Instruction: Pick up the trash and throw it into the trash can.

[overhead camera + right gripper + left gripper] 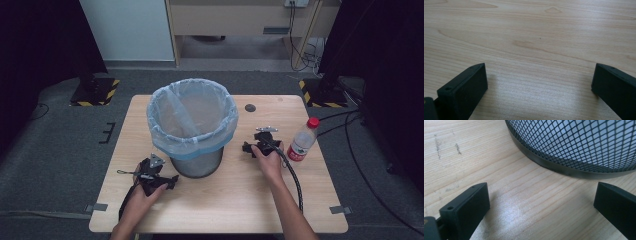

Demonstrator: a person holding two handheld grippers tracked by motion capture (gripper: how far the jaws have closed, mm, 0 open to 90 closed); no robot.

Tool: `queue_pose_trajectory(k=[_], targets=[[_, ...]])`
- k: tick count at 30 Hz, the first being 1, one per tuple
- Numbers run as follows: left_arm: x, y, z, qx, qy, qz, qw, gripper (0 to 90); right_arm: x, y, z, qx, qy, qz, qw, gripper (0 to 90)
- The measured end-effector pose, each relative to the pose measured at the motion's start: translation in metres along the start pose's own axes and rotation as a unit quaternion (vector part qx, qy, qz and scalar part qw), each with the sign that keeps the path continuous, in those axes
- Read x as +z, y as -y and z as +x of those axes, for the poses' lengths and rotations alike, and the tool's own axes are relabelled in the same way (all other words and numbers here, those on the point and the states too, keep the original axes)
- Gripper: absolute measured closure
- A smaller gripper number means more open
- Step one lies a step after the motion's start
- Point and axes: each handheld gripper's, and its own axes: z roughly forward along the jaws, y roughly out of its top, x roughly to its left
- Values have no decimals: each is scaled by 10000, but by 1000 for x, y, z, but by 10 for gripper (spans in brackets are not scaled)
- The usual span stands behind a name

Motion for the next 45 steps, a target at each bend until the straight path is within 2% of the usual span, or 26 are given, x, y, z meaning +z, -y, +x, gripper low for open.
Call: queue_pose_trajectory(k=[6, 9, 11, 13, 18, 21, 23, 35, 41, 45], targets=[[0, 0, 0, -2, -3, 5, 10000, 0, -1, 1, -2, -236, -221, -6, 9995, 11], [0, 0, 0, -1, -6, 8, 10000, 0, -2, 0, -3, -254, -228, 7, 9994, 44], [0, 0, 0, -1, -2, 6, 10000, 0, -7, 0, -2, -255, -315, 58, 9992, 62], [0, 0, 0, -3, -2, 7, 10000, 0, -12, 0, 0, -442, -384, -8, 9983, 59], [0, 0, 0, -2, -6, 10, 10000, 0, -29, 3, 5, -694, -389, -147, 9967, 45], [0, 0, 0, -3, -7, 9, 10000, 0, -35, 4, 6, -693, -455, -232, 9963, 44], [0, 0, 0, -1, -7, 10, 10000, 0, -46, 5, 7, -786, -522, -315, 9950, 48], [0, 0, 0, -2, -8, 10, 10000, 0, -80, 8, 14, -808, -754, -558, 9923, 47], [0, 0, 0, -3, -8, 10, 10000, 0, -91, 14, 9, -897, -769, -626, 9910, 49], [0, 0, 0, -2, -8, 10, 10000, 0, -102, 19, 2, -871, -780, -694, 9907, 55]])
